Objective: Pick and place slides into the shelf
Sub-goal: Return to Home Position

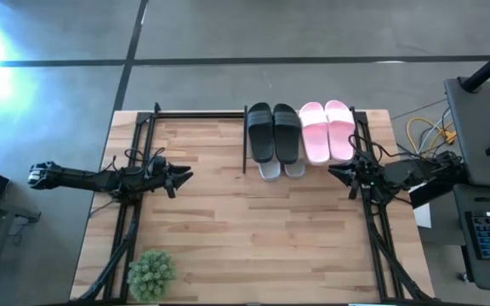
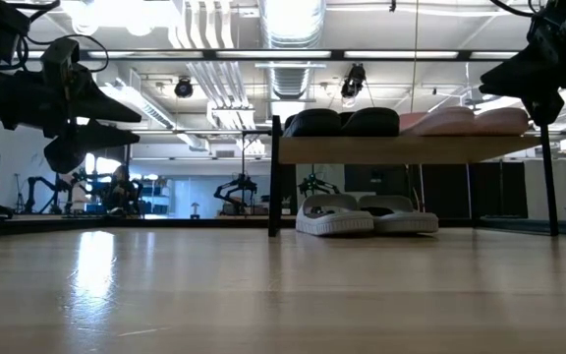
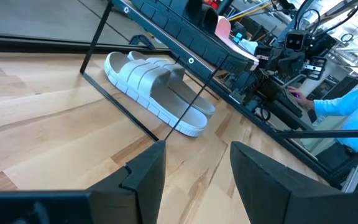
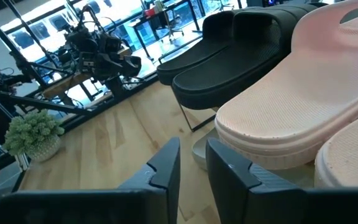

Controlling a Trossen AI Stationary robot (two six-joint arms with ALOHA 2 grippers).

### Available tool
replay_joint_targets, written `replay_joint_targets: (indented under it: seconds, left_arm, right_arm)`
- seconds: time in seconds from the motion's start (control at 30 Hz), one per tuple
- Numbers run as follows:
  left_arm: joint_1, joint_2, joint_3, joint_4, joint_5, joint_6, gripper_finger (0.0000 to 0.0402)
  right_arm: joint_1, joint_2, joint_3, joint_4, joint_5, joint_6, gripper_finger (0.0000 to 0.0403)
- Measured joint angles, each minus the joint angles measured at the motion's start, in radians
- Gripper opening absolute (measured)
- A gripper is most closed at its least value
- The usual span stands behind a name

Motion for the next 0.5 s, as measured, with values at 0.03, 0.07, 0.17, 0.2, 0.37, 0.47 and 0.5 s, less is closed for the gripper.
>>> replay_joint_targets:
  seconds: [0.03, 0.07, 0.17, 0.2, 0.37, 0.47, 0.5]
  left_arm:
    - [0.000, 0.000, 0.000, 0.000, 0.000, 0.000, 0.0166]
    - [0.000, -0.001, 0.000, 0.000, 0.000, 0.000, 0.0166]
    - [0.000, -0.001, 0.000, 0.000, 0.000, 0.000, 0.0166]
    - [0.000, -0.002, 0.000, 0.000, 0.000, 0.000, 0.0166]
    - [0.000, -0.001, 0.000, 0.000, 0.000, 0.000, 0.0166]
    - [0.000, -0.002, 0.000, 0.000, 0.000, 0.000, 0.0166]
    - [0.000, -0.002, 0.000, 0.000, 0.000, 0.000, 0.0166]
  right_arm:
    - [0.000, 0.000, 0.000, 0.000, 0.000, 0.000, 0.0069]
    - [0.000, 0.000, 0.000, 0.000, 0.000, 0.000, 0.0070]
    - [0.000, 0.000, 0.000, 0.000, 0.000, 0.000, 0.0075]
    - [0.000, 0.000, 0.000, 0.000, 0.000, 0.000, 0.0076]
    - [0.000, 0.000, 0.000, 0.000, 0.000, 0.000, 0.0082]
    - [0.000, 0.000, 0.000, 0.000, 0.000, 0.000, 0.0080]
    - [0.000, 0.000, 0.000, 0.000, 0.000, 0.000, 0.0079]
